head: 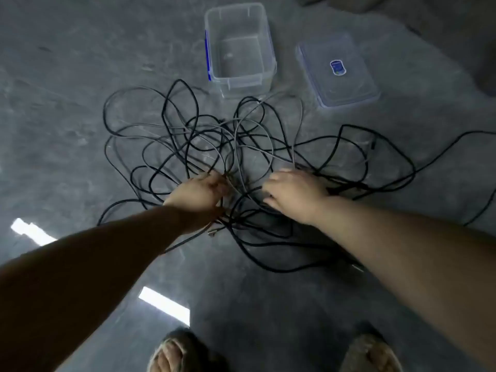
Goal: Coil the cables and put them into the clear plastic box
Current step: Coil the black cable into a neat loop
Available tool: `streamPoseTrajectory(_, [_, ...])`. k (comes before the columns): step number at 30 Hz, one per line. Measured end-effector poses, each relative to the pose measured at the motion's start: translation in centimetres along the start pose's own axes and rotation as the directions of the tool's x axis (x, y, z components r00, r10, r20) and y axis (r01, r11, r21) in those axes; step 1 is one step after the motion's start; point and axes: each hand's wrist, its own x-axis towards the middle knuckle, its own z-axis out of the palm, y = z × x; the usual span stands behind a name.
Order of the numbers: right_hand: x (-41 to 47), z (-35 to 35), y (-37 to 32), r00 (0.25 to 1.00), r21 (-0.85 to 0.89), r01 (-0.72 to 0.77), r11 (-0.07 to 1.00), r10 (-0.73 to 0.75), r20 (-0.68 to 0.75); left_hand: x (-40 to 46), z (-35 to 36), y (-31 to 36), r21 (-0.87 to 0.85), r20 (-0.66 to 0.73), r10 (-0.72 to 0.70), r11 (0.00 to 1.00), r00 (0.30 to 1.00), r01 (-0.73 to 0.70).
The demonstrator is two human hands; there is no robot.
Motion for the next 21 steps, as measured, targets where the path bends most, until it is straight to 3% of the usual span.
streamPoseTrajectory(3, [2.0, 3.7, -2.1, 0.994, -0.007, 0.057, 0.998, -0.057, 0.094, 0.5, 2.5, -1.2, 0.028, 0.002, -0.027, 0.999, 1.0, 0.027])
streamPoseTrajectory(7, [2.5, 7.1, -2.9, 0.956, -0.046, -0.005, 0.999, 0.019, 0.294, 0.1, 4.6, -1.6, -0.024, 0.033, -0.088, 0.996, 0.996, 0.089])
streamPoseTrajectory(10, [2.2, 8.3, -3.2, 0.933, -0.118, 0.019, 0.993, 0.025, 0.36, -0.1, 4.9, -1.5, -0.033, 0.018, -0.114, 0.993, 0.993, 0.115])
streamPoseTrajectory(16, [3.1, 6.4, -2.9, 0.952, 0.02, -0.066, 0.998, 0.057, 0.301, 1.0, 3.9, -1.3, -0.119, -0.046, -0.064, 0.991, 0.997, 0.058])
streamPoseTrajectory(21, [3.4, 1.2, -0.3, 0.982, 0.2, -0.128, 0.971, 0.095, 0.166, 2.5, 0.1, -2.3, -0.096, -0.309, 0.041, 0.993, 0.95, -0.074])
